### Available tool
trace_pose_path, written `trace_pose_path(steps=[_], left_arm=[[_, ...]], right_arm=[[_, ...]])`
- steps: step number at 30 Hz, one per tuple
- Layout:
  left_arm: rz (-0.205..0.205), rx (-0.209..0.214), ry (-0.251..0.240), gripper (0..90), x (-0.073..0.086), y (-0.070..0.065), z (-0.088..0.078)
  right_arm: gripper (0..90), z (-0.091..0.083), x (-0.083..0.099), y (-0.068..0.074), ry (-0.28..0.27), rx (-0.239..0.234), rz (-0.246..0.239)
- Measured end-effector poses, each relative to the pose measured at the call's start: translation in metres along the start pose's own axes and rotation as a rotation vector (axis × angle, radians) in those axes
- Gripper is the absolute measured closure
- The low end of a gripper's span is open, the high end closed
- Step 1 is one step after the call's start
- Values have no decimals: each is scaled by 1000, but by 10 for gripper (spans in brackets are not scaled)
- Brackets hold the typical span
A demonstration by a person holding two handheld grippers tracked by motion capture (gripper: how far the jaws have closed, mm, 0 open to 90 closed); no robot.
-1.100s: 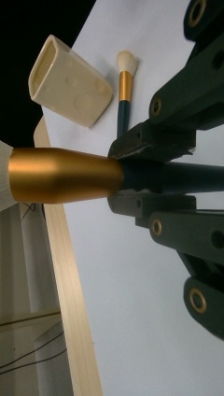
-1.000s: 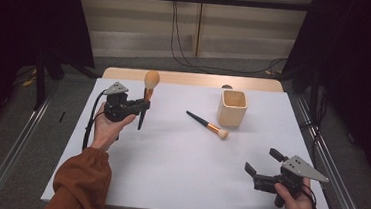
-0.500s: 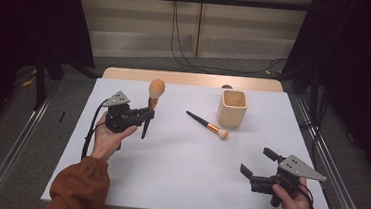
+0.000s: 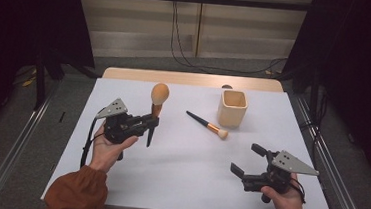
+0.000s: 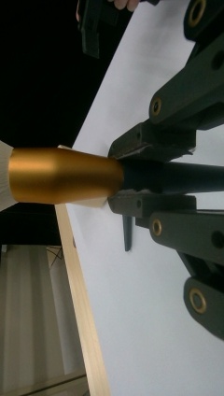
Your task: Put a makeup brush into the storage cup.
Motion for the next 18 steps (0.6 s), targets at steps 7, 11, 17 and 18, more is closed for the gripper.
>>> trace_pose_path(steps=[7,11,17,18], left_arm=[[20,16,0,744,8,-12,-4],[23,10,-9,743,12,-18,-7],[28,62,4,744,17,-34,-7],[26,69,2,744,18,-35,-6]], right_arm=[[0,13,-8,5,-11,-12,-15],[0,21,-14,10,-21,-37,-13],[3,41,-20,22,-14,-92,16],[4,45,-21,25,-17,-102,6]])
Point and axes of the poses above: each handheld gripper's, and its own axes: z roughly forward along the jaws, x roughly out of its underside, y roughly to its left, the point moved 8 cm from there along z, roughly forward along the jaws, and after that the axes turned 8 degrees about -y, right-handed, at the moved point
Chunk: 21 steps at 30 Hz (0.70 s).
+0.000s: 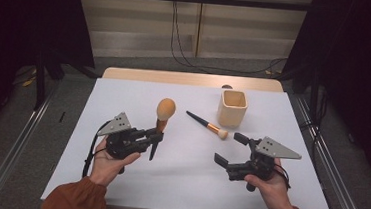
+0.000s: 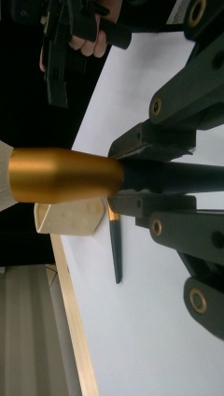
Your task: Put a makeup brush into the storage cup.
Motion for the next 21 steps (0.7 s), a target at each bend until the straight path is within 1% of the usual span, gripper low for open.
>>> trace_pose_path(steps=[4,6,8,9,10,12,13,14,16,18,20,21], left_arm=[[1,-3,-2,744,5,-2,5],[-19,-5,-2,743,7,-1,9],[-20,-3,-2,744,8,-2,11],[-18,-5,-1,744,8,-3,12],[-19,-1,-6,743,7,-5,14],[-17,5,-5,744,7,-8,17],[-17,6,-9,744,7,-10,18],[-20,18,0,744,8,-12,21],[-12,24,12,743,9,-16,24],[-14,33,14,744,11,-19,26],[-2,37,15,743,11,-24,27],[-7,43,10,743,11,-25,27]], right_arm=[[0,12,-2,7,-8,-30,-6],[0,18,-2,11,-11,-49,-15],[12,23,-3,12,-8,-48,-25],[18,26,-3,13,-9,-46,-20],[10,28,-4,15,-9,-55,-16],[1,33,-6,19,-16,-88,-14],[1,35,-7,21,-15,-92,-14],[1,38,-8,22,-18,-100,-14],[0,43,-11,27,-22,-126,-13],[1,47,-14,30,-32,-143,-3],[3,49,-13,31,-30,-149,13],[11,51,-13,32,-27,-148,18]])
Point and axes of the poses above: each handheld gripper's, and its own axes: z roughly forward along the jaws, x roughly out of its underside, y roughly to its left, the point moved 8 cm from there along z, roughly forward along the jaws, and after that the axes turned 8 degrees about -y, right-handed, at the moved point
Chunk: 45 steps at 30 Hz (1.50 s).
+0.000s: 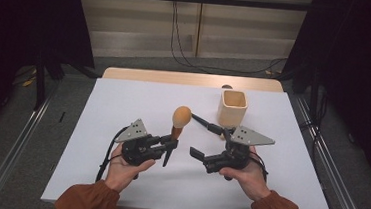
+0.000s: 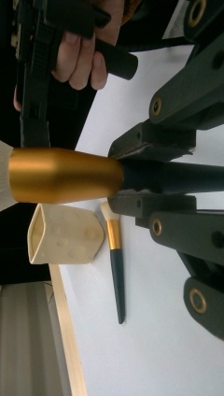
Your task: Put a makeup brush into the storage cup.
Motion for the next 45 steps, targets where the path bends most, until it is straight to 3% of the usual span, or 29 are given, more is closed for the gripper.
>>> trace_pose_path(steps=[5,14,22,35,42,45], left_arm=[[-2,10,-18,743,0,-5,2],[-7,22,2,743,8,-7,10],[0,38,13,743,10,-11,11],[4,24,6,742,9,-9,10],[3,19,11,742,11,-8,12],[2,18,12,742,12,-7,12]], right_arm=[[13,7,1,1,1,-12,12],[54,29,6,4,24,-33,29],[228,38,6,6,23,-38,52],[423,41,14,3,47,-37,102],[627,41,17,5,52,-73,146],[631,41,19,6,60,-77,155]])
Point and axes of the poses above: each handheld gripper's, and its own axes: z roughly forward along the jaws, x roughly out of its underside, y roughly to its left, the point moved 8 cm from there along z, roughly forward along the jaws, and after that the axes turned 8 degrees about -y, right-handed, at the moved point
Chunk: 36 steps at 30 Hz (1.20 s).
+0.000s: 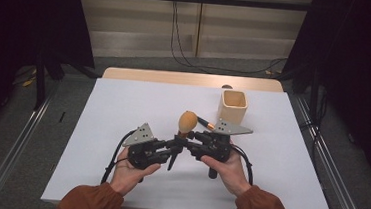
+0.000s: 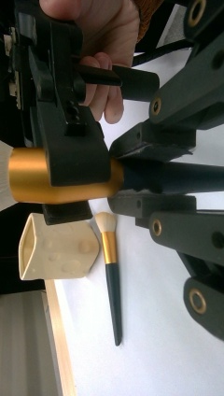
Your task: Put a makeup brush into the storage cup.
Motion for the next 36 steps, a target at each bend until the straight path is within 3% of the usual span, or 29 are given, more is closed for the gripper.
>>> trace_pose_path(steps=[8,19,27,30,36], left_arm=[[5,-10,4,740,3,2,0],[6,-10,2,722,5,2,0],[0,-26,-2,585,6,5,-1],[-4,-40,3,477,7,7,-1],[-45,-72,22,341,8,14,-3]], right_arm=[[635,2,3,-1,8,7,-7],[639,2,2,2,12,14,-60],[640,0,-1,1,7,18,-70],[640,-2,-3,-1,1,23,-73],[640,-6,-8,-5,-11,34,-82]])
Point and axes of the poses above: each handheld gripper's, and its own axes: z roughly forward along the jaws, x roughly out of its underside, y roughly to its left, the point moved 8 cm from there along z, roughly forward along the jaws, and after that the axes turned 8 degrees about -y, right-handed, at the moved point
